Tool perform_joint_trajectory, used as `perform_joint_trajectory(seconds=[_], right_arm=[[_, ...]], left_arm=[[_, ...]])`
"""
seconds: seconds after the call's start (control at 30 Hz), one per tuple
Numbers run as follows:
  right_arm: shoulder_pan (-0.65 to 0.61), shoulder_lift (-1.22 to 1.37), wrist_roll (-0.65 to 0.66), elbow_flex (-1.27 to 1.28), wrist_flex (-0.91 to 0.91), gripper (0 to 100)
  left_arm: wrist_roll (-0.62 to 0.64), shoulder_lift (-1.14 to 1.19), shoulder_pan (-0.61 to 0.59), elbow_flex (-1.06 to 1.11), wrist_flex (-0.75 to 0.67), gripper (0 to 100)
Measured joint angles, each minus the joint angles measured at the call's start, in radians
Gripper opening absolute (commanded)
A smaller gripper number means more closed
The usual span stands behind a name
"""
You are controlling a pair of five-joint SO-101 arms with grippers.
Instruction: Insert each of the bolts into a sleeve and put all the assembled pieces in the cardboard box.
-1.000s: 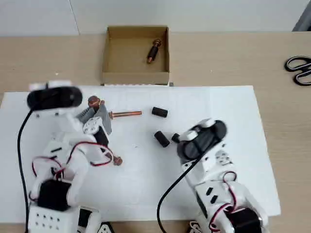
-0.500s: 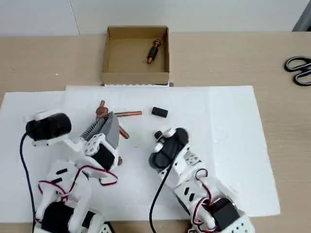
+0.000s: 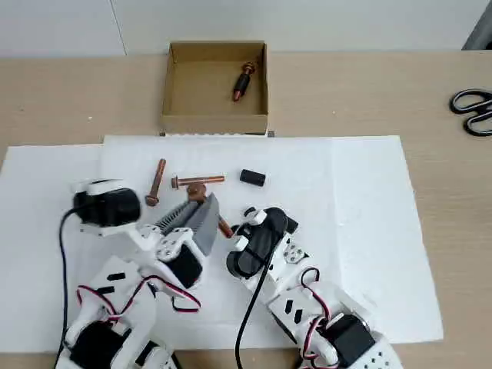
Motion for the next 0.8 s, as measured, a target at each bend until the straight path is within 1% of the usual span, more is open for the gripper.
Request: perform_joint_trajectory(seconds=[0.33, 0.5, 0.57, 0.8], right_arm=[[0.000, 0.000, 0.000, -0.005, -0.008, 0.3], [-0.003, 0.000, 0.000, -0.009, 0.006, 0.3], [-0.014, 0.000, 0.000, -0.034, 0.011, 0.3], [-0.034, 0.000, 0.000, -0.054, 0.011, 0.3]], left_arm=[[0.000, 0.000, 0.000, 0.005, 0.000, 0], [-0.028, 0.000, -0.012, 0.005, 0.000, 0], [-0.028, 0.000, -0.040, 0.011, -0.018, 0], [-0.028, -0.002, -0.044, 0.044, -0.052, 0]])
